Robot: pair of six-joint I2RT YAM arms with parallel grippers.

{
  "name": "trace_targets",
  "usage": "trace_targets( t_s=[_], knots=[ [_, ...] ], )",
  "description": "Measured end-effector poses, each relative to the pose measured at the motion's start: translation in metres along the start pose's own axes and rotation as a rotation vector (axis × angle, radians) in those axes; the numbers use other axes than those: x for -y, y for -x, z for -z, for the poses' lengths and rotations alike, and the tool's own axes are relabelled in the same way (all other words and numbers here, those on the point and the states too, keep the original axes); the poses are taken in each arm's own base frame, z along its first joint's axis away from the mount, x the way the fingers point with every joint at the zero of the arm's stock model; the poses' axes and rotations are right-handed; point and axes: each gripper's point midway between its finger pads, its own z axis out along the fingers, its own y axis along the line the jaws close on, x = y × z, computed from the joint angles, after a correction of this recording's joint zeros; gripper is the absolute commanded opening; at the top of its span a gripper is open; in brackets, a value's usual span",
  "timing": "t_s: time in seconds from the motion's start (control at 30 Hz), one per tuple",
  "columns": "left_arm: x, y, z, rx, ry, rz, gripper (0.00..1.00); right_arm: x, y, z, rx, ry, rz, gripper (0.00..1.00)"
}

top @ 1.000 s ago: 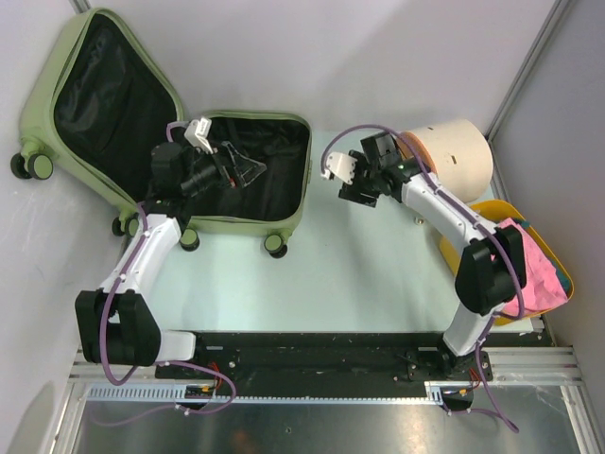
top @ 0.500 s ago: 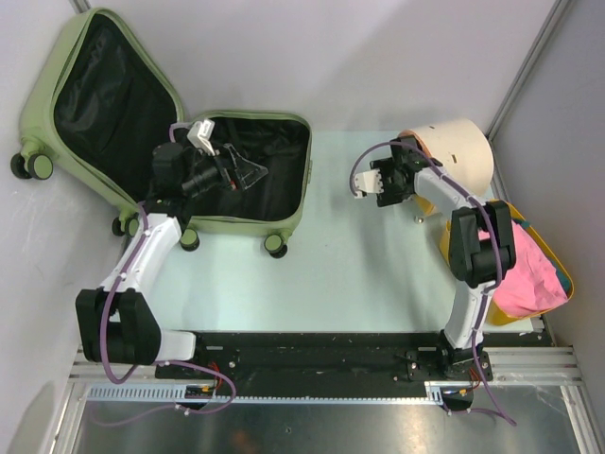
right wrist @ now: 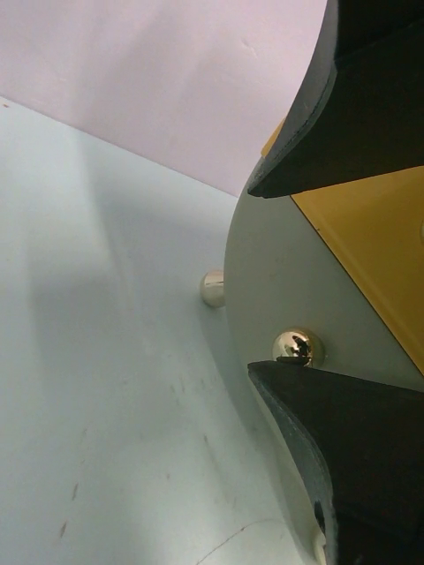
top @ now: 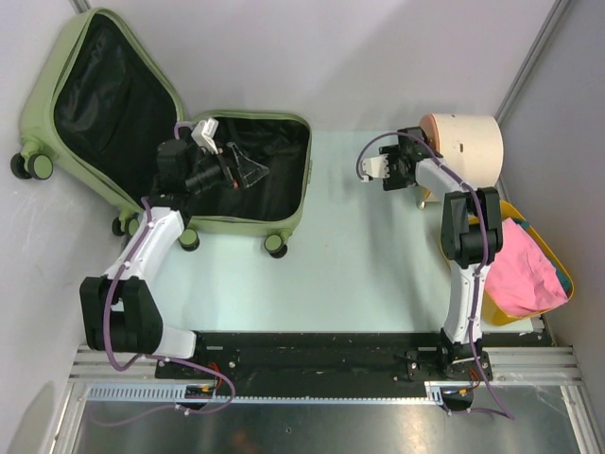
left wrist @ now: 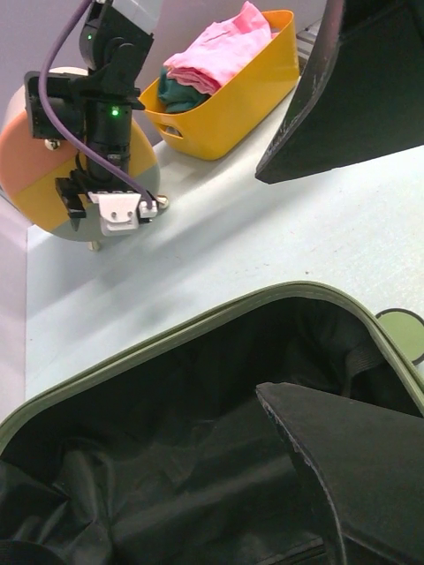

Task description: Open, take out, and arrange the luggage

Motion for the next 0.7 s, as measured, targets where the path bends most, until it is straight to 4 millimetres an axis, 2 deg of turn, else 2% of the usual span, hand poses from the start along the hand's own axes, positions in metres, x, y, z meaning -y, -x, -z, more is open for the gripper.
trace_targets(
  t_s=[0.27, 0.47, 0.6, 0.7],
  knots=[
    [-0.005, -0.001, -0.004, -0.011, 0.002, -0.011, 1.00, 0.007, -0.027, -0.003, -0.031, -0.019, -0.032, 0.81],
    [-0.005, -0.003, -0.005, -0.020, -0.006, -0.015, 1.00, 0.009, -0.037, -0.003, -0.028, -0.022, -0.022, 0.85],
    [-0.004, -0.003, -0.005, -0.021, -0.011, -0.017, 1.00, 0.011, -0.032, 0.001, 0.011, -0.026, -0.036, 0.87],
    [-0.004, -0.003, -0.005, -0.022, -0.012, -0.023, 1.00, 0.016, -0.016, 0.020, 0.071, -0.029, -0.087, 0.87]
  ],
)
